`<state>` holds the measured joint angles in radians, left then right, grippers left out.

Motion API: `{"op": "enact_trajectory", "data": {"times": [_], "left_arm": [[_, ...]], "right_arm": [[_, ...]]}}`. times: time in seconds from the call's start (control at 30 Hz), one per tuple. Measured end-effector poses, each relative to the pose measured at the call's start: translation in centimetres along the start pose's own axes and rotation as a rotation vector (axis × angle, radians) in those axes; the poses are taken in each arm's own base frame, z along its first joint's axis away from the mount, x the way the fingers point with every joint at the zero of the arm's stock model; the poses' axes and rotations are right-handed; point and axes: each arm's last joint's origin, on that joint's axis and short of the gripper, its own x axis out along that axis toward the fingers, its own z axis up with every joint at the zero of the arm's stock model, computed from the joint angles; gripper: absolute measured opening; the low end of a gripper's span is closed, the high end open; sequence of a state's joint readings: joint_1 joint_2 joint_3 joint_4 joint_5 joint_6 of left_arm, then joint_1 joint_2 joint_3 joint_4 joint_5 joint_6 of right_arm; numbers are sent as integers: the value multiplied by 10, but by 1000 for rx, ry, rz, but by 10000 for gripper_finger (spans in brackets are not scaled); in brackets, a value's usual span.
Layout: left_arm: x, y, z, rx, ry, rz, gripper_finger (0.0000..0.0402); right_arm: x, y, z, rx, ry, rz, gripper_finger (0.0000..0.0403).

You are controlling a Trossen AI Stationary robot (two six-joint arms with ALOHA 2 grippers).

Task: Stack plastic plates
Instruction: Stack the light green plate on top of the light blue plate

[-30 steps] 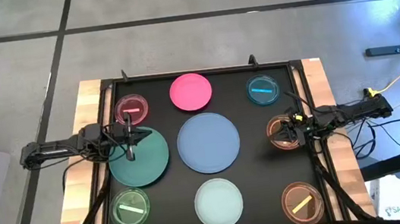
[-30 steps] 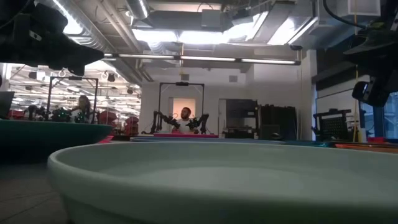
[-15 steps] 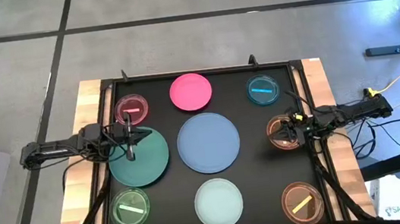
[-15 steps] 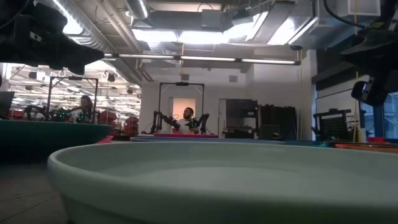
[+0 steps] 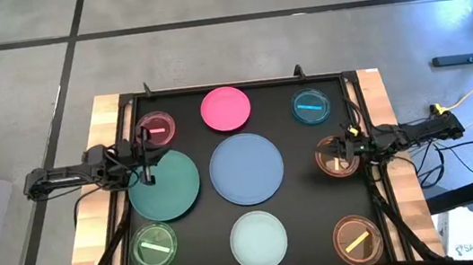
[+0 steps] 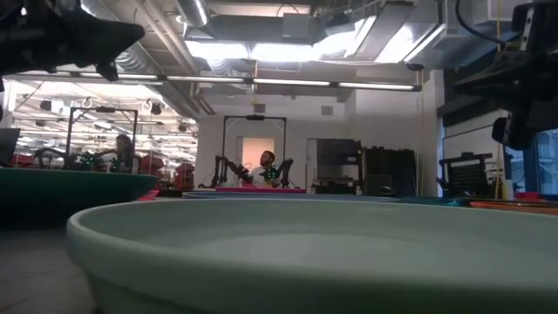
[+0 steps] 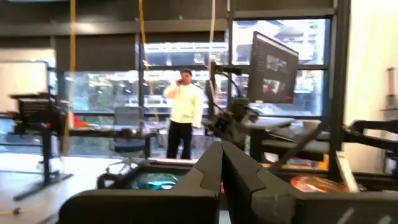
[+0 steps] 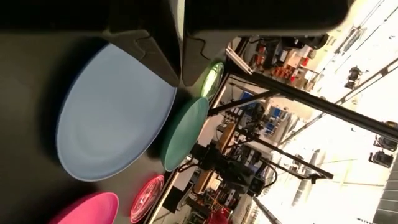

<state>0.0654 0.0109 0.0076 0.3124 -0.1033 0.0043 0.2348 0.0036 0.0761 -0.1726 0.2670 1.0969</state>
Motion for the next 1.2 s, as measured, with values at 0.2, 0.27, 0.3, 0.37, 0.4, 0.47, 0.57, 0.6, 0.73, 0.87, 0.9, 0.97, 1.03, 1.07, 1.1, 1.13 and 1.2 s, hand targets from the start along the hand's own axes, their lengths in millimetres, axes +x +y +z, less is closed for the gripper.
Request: {"op": "enact_trajectory", "data": {"times": [0.2, 0.27, 0.3, 0.37, 0.4, 0.47, 0.57, 0.6, 0.73, 0.87, 0.9, 0.97, 1.03, 1.07, 1.1, 1.13, 1.2], "left_arm": [[1, 0, -2, -14, 21, 16, 1], [1, 1, -3, -19, 26, 35, 1], [2, 1, -3, -18, 30, 43, 1], [2, 1, -4, -18, 36, 49, 1], [2, 1, -4, -17, 37, 53, 1], [3, 1, -3, -18, 29, 61, 1], [4, 1, -2, -19, 22, 63, 1], [5, 1, -3, -19, 27, 63, 1], [8, 1, -6, -16, 56, 64, 1], [11, 1, -7, -15, 63, 64, 2], [12, 1, -8, -14, 71, 64, 1], [13, 0, -9, -11, 80, 64, 1], [14, 0, -10, -10, 87, 64, 1], [14, 0, -11, -7, 97, 64, 1], [15, 0, -12, 7, 103, 67, 1], [15, 1, -12, 30, 101, 75, 1], [15, 1, -10, 66, 87, 89, 1]], "right_arm": [[0, 0, 0, -3, 14, 2, 12], [0, 0, 0, -3, 13, 2, 12], [0, 0, 0, -4, 1, -4, 12], [0, -1, 1, -79, -46, -30, 12], [0, -1, 2, -173, -71, -49, 12], [0, -2, 3, -405, -103, -85, 12], [0, -1, 4, -570, -111, -101, 12], [0, -1, 4, -569, -118, -96, 12], [0, 7, 7, -645, -147, -13, 12], [5, 14, 8, -721, -162, 31, 12], [7, 15, 8, -732, -162, 27, 12], [13, 16, 7, -753, -161, 17, 12], [20, 20, 7, -776, -174, 25, 12], [24, 21, 6, -792, -183, 28, 12], [28, 23, 6, -810, -189, 31, 12], [33, 24, 5, -827, -196, 34, 12], [41, 27, 4, -859, -203, 37, 12]]}}
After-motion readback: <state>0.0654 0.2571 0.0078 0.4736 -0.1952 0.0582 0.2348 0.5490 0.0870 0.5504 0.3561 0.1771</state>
